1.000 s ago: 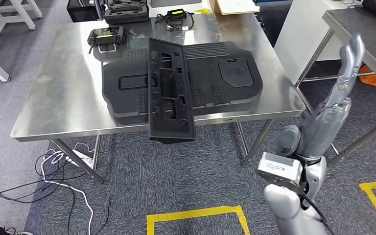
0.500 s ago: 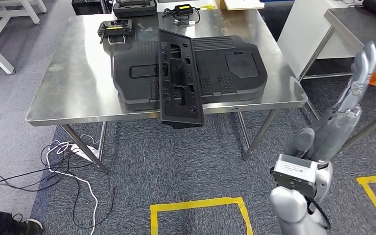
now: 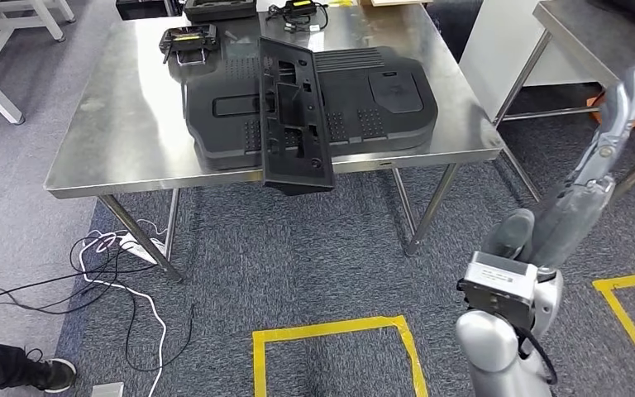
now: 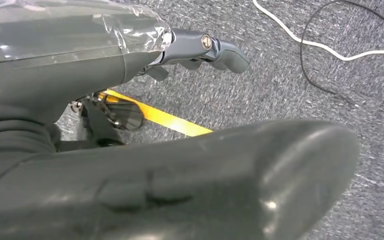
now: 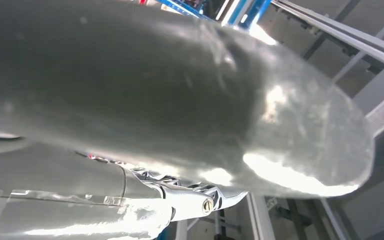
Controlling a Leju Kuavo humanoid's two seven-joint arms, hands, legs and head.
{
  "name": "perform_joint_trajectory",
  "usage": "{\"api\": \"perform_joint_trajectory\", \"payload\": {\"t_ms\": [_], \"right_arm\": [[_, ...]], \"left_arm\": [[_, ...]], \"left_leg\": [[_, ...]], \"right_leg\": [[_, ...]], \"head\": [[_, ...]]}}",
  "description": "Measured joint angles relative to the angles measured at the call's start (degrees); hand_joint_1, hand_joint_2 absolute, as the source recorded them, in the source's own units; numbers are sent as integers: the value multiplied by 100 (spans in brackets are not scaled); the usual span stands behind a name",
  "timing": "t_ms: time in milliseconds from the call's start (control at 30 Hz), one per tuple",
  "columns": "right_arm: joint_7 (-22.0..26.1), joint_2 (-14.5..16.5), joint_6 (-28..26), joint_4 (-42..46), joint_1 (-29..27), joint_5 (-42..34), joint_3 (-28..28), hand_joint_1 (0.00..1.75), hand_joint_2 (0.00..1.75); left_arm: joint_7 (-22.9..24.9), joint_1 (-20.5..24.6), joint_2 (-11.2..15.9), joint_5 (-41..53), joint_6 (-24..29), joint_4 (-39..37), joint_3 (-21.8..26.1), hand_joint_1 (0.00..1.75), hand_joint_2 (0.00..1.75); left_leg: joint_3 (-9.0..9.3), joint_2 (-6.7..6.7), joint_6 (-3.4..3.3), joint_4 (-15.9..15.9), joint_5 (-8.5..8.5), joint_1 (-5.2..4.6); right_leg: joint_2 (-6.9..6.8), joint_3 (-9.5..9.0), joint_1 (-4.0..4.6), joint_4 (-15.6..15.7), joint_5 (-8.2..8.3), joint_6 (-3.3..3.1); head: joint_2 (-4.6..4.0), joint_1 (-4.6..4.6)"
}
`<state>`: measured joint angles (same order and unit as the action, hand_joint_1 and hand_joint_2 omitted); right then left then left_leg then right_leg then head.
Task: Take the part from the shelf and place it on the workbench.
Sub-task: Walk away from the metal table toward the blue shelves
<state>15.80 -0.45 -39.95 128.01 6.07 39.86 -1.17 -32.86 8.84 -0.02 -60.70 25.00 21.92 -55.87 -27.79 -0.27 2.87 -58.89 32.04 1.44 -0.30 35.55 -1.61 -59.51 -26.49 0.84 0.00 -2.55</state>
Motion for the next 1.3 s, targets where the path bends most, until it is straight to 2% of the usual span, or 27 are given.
{"api": "perform_joint_trajectory", "payload": {"t_ms": [33, 100, 133, 167, 200, 233, 267, 300, 333, 367, 433, 467, 500, 533, 600, 633, 667, 700, 767, 800, 833, 867, 933, 1000, 1033, 1100, 1300], "right_arm": [[-7, 1, 0, 8, 3, 10, -1, 0, 0], [-26, 1, 0, 15, 5, 42, -7, 0, 0], [-37, 2, 0, 19, 5, 59, -15, 0, 0], [-46, 2, 0, 20, 5, 74, -25, 0, 0], [-57, 3, 0, 20, 5, 85, -37, 0, 0], [-70, 3, 0, 20, 5, 90, -49, 0, 0], [-81, 3, 0, 20, 2, 92, -57, 0, 0], [-89, 3, 0, 20, 0, 94, -67, 0, 0], [-95, 3, 0, 20, -3, 95, -76, 0, 0], [-99, 3, 0, 20, -4, 97, -84, 0, 0], [-116, 3, 0, 25, -4, 104, -96, 0, 0], [-127, 3, 0, 31, -4, 108, -100, 0, 0], [-141, 3, 0, 38, -7, 109, -104, 0, 0], [-155, 3, 0, 44, -14, 105, -111, 0, 0], [-180, 3, 0, 46, -44, 80, -131, 0, 0], [-188, 4, 0, 45, -58, 69, -140, 0, 0], [-194, 4, 1, 44, -69, 62, -146, 0, 0], [-202, 5, 1, 43, -74, 63, -151, 0, 0], [-255, 5, 1, 35, -85, 102, -166, 0, 0], [-305, 5, 1, 24, -94, 139, -175, 0, 0], [-356, 5, 2, 8, -102, 178, -182, 0, 0], [-407, 4, 2, -9, -108, 219, -186, 0, 0], [-548, -4, 2, -33, -116, 325, -189, 0, 0], [-866, -69, 2, -61, -126, 540, -185, 0, 0], [-1056, -116, 2, -82, -130, 667, -178, 0, 0], [-1302, -180, 2, -115, -134, 835, -165, 0, 0], [-1515, -237, 3, -145, -133, 986, -149, 0, 0]], "left_arm": [[-1, 1, -2, -2, 0, 0, 0, 0, 0], [-5, 0, -2, -10, 0, 0, 0, 0, 0], [-8, 3, -2, -16, 0, 0, 0, 0, 0], [-12, 5, -2, -24, 0, 0, 0, 0, 0], [-14, 6, -2, -31, 0, 0, 0, 0, 0], [-16, 2, -2, -36, 0, 0, 0, 0, 0], [-16, -1, -2, -39, 0, 0, 0, 0, 0], [-16, -4, -2, -40, 0, 0, 0, 0, 0], [-16, -5, -2, -42, 0, 0, 0, 0, 0], [-16, -5, -2, -43, 0, 0, 0, 0, 0], [-16, -4, -5, -47, 0, 0, 0, 0, 0], [-16, -4, -8, -49, 0, 0, 0, 0, 0], [-15, -5, -11, -52, 0, 0, -1, 0, 0], [-15, -6, -13, -58, 1, 0, -3, 0, 0], [-14, -13, -13, -84, 5, 0, -16, 0, 0], [-14, -18, -12, -98, 10, 0, -25, 0, 0], [-14, -22, -11, -110, 15, -1, -32, 0, 0], [-14, -27, -11, -119, 19, -1, -37, 0, 0], [-14, -32, -11, -154, 24, -2, -57, 0, 0], [-14, -34, -11, -177, 26, -2, -78, 0, 0], [-14, -35, -10, -199, 28, -2, -101, 0, 0], [-14, -36, -10, -215, 30, -2, -120, 0, 0], [-19, -32, -9, -240, 31, -2, -135, 0, 0], [-37, -22, -9, -273, 31, -2, -137, 0, 0], [-48, -20, -9, -289, 30, -2, -138, 0, 0], [-61, -21, -9, -305, 29, -2, -139, 0, 0], [-65, -29, -9, -317, 30, -2, -140, 0, 0]], "left_leg": [[7, -16, -45, 60, 24, -21], [-64, -11, -178, 65, -32, -29], [-110, 1, -251, 71, -80, -30], [-167, 16, -324, 87, -134, -30], [-231, 32, -382, 93, -187, -39], [-298, 43, -422, 91, -237, -61], [-364, 54, -447, 87, -284, -85], [-428, 62, -461, 81, -330, -110], [-492, 68, -469, 74, -374, -136], [-550, 70, -471, 65, -415, -158], [-635, 70, -462, 43, -482, -194], [-664, 69, -447, 31, -512, -207], [-682, 69, -424, 23, -545, -213], [-701, 70, -395, 20, -581, -214], [-732, 66, -334, 9, -638, -204], [-764, 57, -298, -38, -587, -204], [-819, 47, -262, -166, -447, -201], [-901, 39, -224, -393, -222, -188], [-1066, 35, -156, -1035, 268, -142], [-1095, 36, -133, -1299, 380, -119], [-1054, 36, -117, -1419, 366, -101], [-932, 36, -107, -1363, 249, -87], [-480, 35, -98, -789, -16, -60], [-82, 23, -123, -132, -64, -63], [0, 17, -141, 46, -36, -69], [-7, 12, -168, 112, -23, -79], [-19, 10, -192, 102, -32, -80]], "right_leg": [[3, 16, 7, -8, 32, 44], [10, 41, -6, -12, 73, 134], [13, 83, -16, -77, -11, 162], [16, 156, -24, -245, -192, 177], [18, 255, -25, -526, -452, 179], [18, 370, -16, -895, -730, 179], [19, 461, -7, -1268, -930, 178], [19, 494, 5, -1535, -1010, 171], [19, 438, 19, -1625, -968, 153], [19, 267, 37, -1483, -830, 119], [19, -310, 91, -711, -570, 18], [17, -585, 116, -284, -529, -23], [16, -763, 140, 18, -535, -51], [16, -844, 161, 190, -556, -69], [7, -818, 156, 276, -494, -109], [-3, -784, 141, 301, -437, -135], [-16, -739, 121, 326, -374, -164], [-28, -681, 101, 340, -314, -186], [-39, -547, 101, 321, -226, -209], [-46, -479, 99, 305, -186, -207], [-52, -408, 94, 285, -147, -197], [-54, -335, 85, 257, -111, -181], [-55, -193, 63, 179, -55, -134], [-56, -87, 64, 95, -17, -76], [-57, -60, 71, 67, 3, -49], [-57, -42, 77, 49, 33, -14], [-57, -38, 80, 54, 55, 10]], "head": [[0, -3], [0, -19], [0, -29], [0, -43], [0, -68], [0, -95], [0, -115], [0, -130], [0, -137], [0, -139], [0, -144], [0, -142], [0, -140], [0, -137], [0, -135], [0, -129], [0, -109], [0, -83], [0, -34], [0, -26], [0, -22], [0, -18], [0, -10], [0, -5], [0, -3], [0, -4], [0, -3]]}}
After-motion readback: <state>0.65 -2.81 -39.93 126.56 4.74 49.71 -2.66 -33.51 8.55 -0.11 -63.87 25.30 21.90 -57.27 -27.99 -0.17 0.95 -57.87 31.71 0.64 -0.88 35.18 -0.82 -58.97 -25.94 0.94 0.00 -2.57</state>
